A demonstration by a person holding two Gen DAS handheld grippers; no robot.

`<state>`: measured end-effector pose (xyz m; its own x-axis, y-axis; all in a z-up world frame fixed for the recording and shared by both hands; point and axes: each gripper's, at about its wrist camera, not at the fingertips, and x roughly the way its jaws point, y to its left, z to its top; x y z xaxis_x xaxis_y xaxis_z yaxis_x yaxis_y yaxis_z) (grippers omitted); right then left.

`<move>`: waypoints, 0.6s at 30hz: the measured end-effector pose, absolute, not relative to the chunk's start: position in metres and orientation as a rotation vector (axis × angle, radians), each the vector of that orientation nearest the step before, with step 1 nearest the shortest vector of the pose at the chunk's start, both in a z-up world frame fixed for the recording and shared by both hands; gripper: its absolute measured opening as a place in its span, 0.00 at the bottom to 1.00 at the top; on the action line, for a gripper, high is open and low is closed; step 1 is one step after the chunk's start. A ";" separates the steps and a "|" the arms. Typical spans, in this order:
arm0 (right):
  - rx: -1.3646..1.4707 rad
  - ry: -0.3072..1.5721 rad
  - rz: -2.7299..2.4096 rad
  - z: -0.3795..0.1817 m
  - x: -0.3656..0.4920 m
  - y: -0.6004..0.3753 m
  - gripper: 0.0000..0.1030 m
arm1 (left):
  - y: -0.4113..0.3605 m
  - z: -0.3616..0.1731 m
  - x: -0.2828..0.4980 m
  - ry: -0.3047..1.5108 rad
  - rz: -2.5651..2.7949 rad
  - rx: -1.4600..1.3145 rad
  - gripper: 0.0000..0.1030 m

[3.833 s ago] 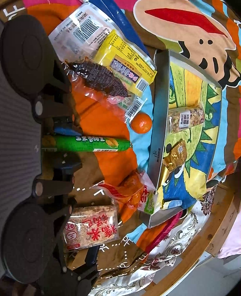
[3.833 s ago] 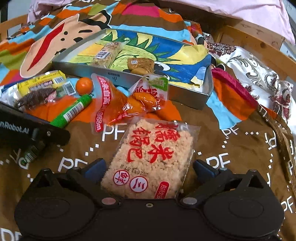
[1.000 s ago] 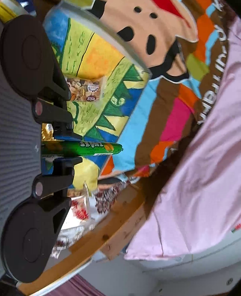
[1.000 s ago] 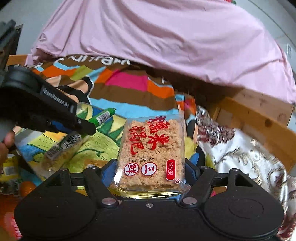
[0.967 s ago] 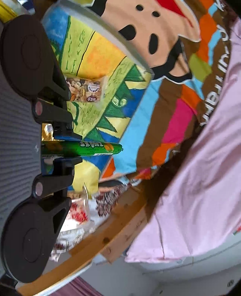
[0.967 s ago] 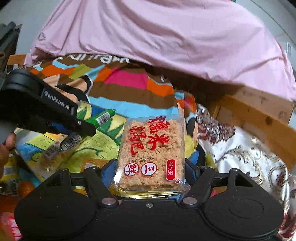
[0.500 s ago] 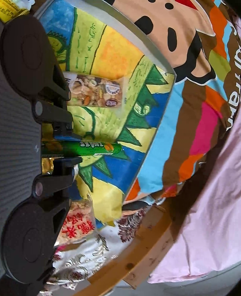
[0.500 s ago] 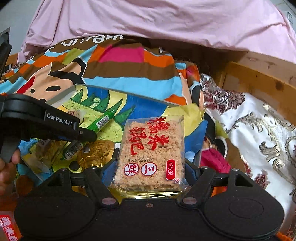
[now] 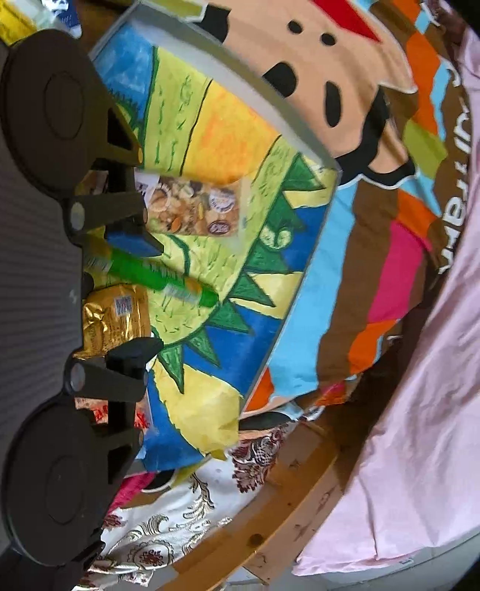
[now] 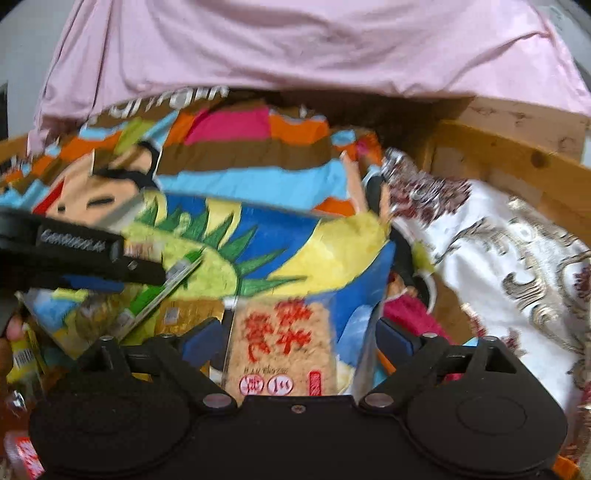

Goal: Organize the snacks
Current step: 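Lower the sausage stick into the tray with the left tool while the right releases the bag there, then raise both open tools away from the metal tray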

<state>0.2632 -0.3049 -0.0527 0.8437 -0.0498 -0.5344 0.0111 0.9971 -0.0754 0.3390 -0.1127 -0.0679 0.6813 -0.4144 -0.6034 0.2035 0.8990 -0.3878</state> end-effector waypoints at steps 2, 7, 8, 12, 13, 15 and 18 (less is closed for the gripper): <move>-0.048 0.522 -0.041 -0.042 0.255 -0.308 0.91 | -0.109 -0.058 0.331 0.727 -0.349 -0.290 0.60; 0.012 0.392 -0.055 -0.011 0.223 -0.317 0.99 | -0.097 -0.029 0.301 0.629 -0.350 -0.249 0.79; 0.020 0.367 -0.055 -0.004 0.214 -0.319 0.99 | -0.094 -0.023 0.293 0.606 -0.350 -0.243 0.85; 0.020 0.280 -0.070 0.019 0.182 -0.319 0.99 | -0.084 -0.001 0.261 0.523 -0.345 -0.202 0.94; 0.018 0.257 -0.075 0.024 0.174 -0.318 0.99 | -0.081 0.004 0.253 0.505 -0.341 -0.194 0.98; 0.025 0.217 -0.077 0.032 0.156 -0.316 0.99 | -0.075 0.015 0.232 0.459 -0.331 -0.183 0.99; 0.041 0.166 -0.092 0.041 0.131 -0.312 0.99 | -0.068 0.025 0.205 0.419 -0.320 -0.168 0.99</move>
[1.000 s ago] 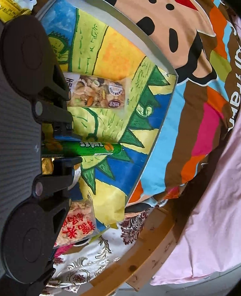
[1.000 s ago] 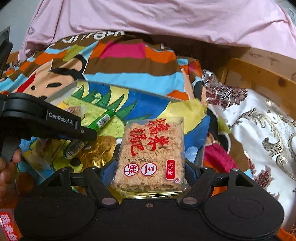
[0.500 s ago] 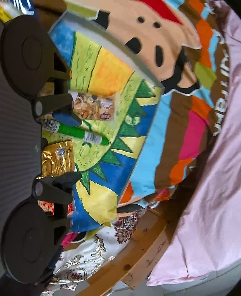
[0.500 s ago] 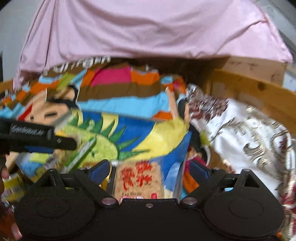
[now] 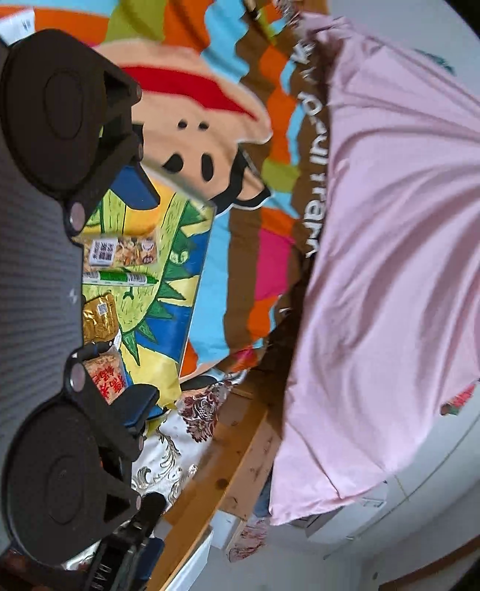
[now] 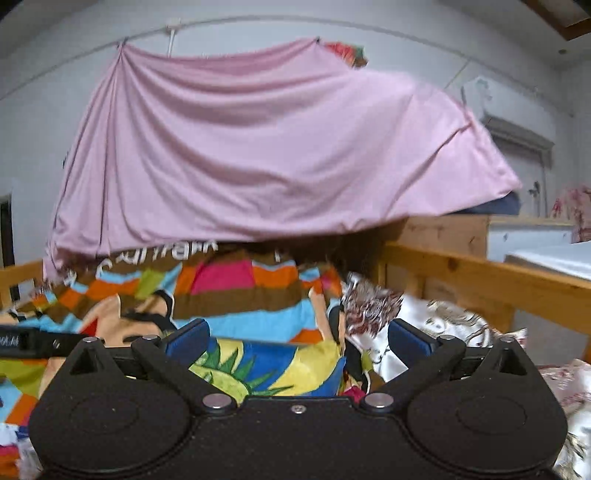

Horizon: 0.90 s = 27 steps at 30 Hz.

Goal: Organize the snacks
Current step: 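Raise both open tools away from the metal tray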

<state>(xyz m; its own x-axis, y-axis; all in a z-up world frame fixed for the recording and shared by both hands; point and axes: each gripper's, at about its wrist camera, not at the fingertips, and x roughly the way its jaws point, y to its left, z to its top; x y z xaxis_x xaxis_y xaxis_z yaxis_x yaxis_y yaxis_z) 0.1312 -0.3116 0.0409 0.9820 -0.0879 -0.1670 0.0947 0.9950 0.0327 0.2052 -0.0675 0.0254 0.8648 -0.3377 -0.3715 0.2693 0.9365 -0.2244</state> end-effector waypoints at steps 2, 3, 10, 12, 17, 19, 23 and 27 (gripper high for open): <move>0.033 0.140 -0.088 0.044 0.115 -0.306 0.99 | -0.063 0.030 0.186 0.399 -0.303 -0.153 0.99; 0.027 0.130 -0.086 0.045 0.108 -0.303 0.99 | -0.060 0.032 0.178 0.391 -0.299 -0.146 0.99; 0.003 0.108 -0.062 0.044 0.053 -0.279 1.00 | -0.042 0.037 0.115 0.340 -0.253 -0.107 1.00; -0.010 0.108 -0.054 0.043 0.039 -0.273 1.00 | -0.036 0.039 0.100 0.332 -0.238 -0.103 1.00; 0.003 0.136 -0.051 0.041 0.008 -0.261 1.00 | -0.023 0.042 0.062 0.308 -0.186 -0.096 1.00; 0.006 0.154 -0.048 0.040 -0.002 -0.258 1.00 | -0.019 0.041 0.050 0.302 -0.168 -0.080 1.00; -0.006 0.167 -0.046 0.038 -0.019 -0.250 1.00 | -0.011 0.039 0.030 0.297 -0.129 -0.069 1.00; -0.010 0.188 -0.054 0.035 -0.028 -0.245 1.00 | -0.003 0.036 0.015 0.309 -0.100 -0.064 1.00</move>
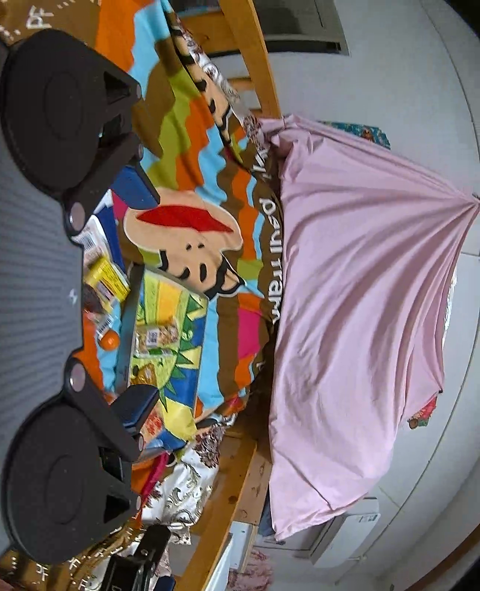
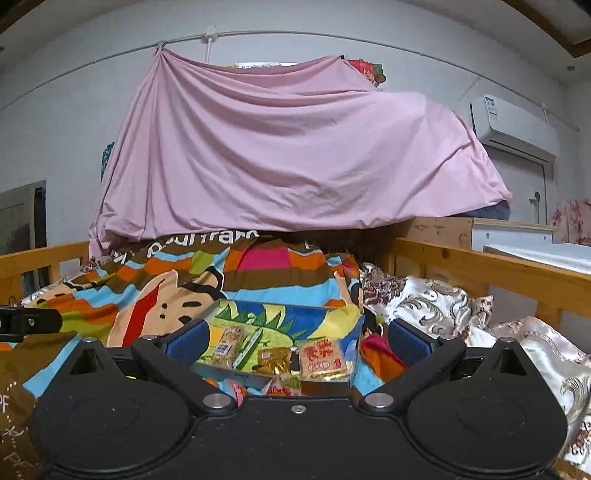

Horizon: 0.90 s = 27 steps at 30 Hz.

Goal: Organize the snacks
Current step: 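Raise both open tools away from the metal tray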

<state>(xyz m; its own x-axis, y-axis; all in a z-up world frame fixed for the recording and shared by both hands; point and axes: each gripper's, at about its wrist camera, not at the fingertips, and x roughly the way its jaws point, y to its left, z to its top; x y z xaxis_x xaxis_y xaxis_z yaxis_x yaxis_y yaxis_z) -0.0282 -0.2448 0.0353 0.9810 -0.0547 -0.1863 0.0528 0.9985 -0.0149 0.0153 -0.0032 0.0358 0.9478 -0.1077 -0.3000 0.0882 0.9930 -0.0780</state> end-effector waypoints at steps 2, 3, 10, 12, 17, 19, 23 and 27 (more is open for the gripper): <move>-0.016 0.198 -0.057 0.034 -0.032 -0.242 1.00 | 0.000 0.034 0.010 0.324 -0.075 -0.070 1.00; -0.018 0.203 -0.057 0.033 -0.034 -0.241 1.00 | 0.003 0.033 0.008 0.332 -0.062 -0.072 1.00; -0.010 0.246 -0.044 0.032 -0.046 -0.227 1.00 | 0.014 0.026 -0.005 0.415 0.085 -0.078 1.00; -0.017 0.254 -0.043 0.032 -0.048 -0.222 1.00 | 0.021 0.025 -0.008 0.439 0.112 -0.098 1.00; -0.017 0.273 -0.025 0.033 -0.049 -0.210 1.00 | 0.039 0.024 -0.012 0.474 0.117 -0.180 1.00; -0.014 0.297 -0.026 0.034 -0.047 -0.205 1.00 | 0.044 0.025 -0.013 0.486 0.126 -0.217 1.00; 0.009 0.354 -0.029 0.035 -0.043 -0.195 1.00 | 0.053 0.026 -0.012 0.504 0.149 -0.275 1.00; 0.011 0.390 -0.039 0.036 -0.041 -0.183 1.00 | 0.057 0.028 -0.011 0.525 0.176 -0.320 1.00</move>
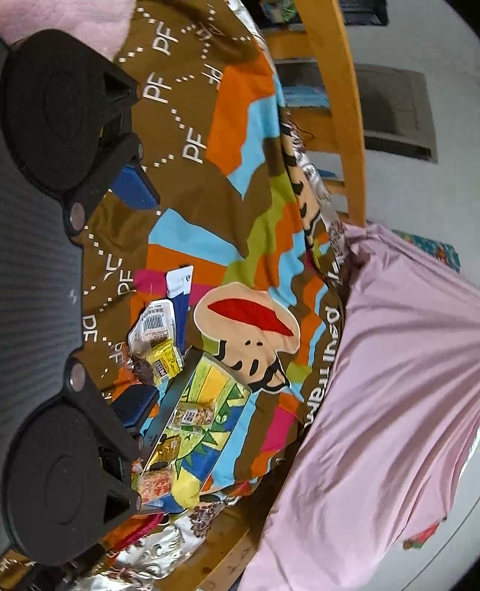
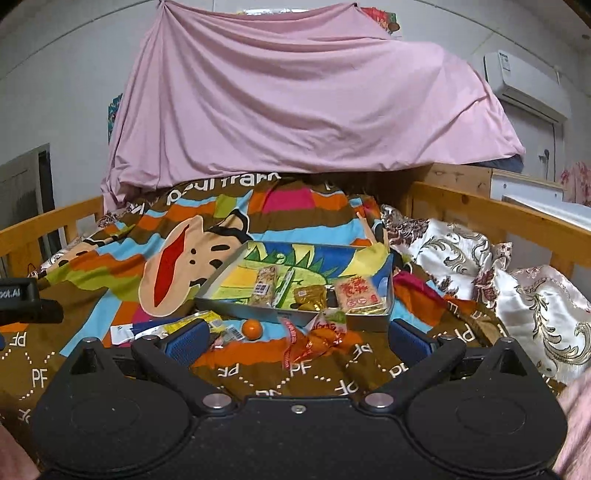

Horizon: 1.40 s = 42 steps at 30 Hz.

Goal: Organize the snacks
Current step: 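Raise both open tools away from the metal tray, then move the left tool toward the dark jerky packet while the right tool approaches the orange snack bag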

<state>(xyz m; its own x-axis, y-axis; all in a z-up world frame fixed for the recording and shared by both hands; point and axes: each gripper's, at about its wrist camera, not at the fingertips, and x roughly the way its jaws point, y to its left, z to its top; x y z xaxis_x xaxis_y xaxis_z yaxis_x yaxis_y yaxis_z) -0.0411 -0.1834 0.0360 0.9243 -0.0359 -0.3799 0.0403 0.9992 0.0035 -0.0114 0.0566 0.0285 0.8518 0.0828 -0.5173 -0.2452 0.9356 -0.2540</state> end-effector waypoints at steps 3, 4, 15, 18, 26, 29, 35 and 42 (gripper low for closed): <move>0.004 0.375 -0.010 0.040 -0.045 -0.175 1.00 | 0.058 0.032 -0.011 0.538 0.193 -0.356 1.00; 0.002 0.370 -0.003 0.041 -0.045 -0.173 1.00 | 0.057 0.033 -0.011 0.544 0.197 -0.364 1.00; 0.012 0.344 0.017 0.057 -0.048 -0.174 1.00 | 0.033 0.052 -0.003 0.536 0.137 -0.213 1.00; -0.009 0.359 0.031 0.060 -0.039 -0.177 1.00 | 0.030 0.061 0.014 0.531 0.091 -0.184 1.00; 0.004 0.518 0.052 0.048 0.026 -0.202 1.00 | 0.028 0.062 0.082 0.467 -0.153 -0.075 1.00; -0.014 0.557 0.048 0.043 0.057 -0.212 1.00 | 0.022 0.047 0.111 0.489 -0.192 -0.056 1.00; -0.022 0.626 0.039 0.028 0.118 -0.223 1.00 | 0.007 0.010 0.156 0.632 -0.277 -0.008 1.00; 0.323 0.850 0.084 -0.010 0.191 -0.242 1.00 | -0.013 -0.030 0.175 0.772 -0.426 0.138 1.00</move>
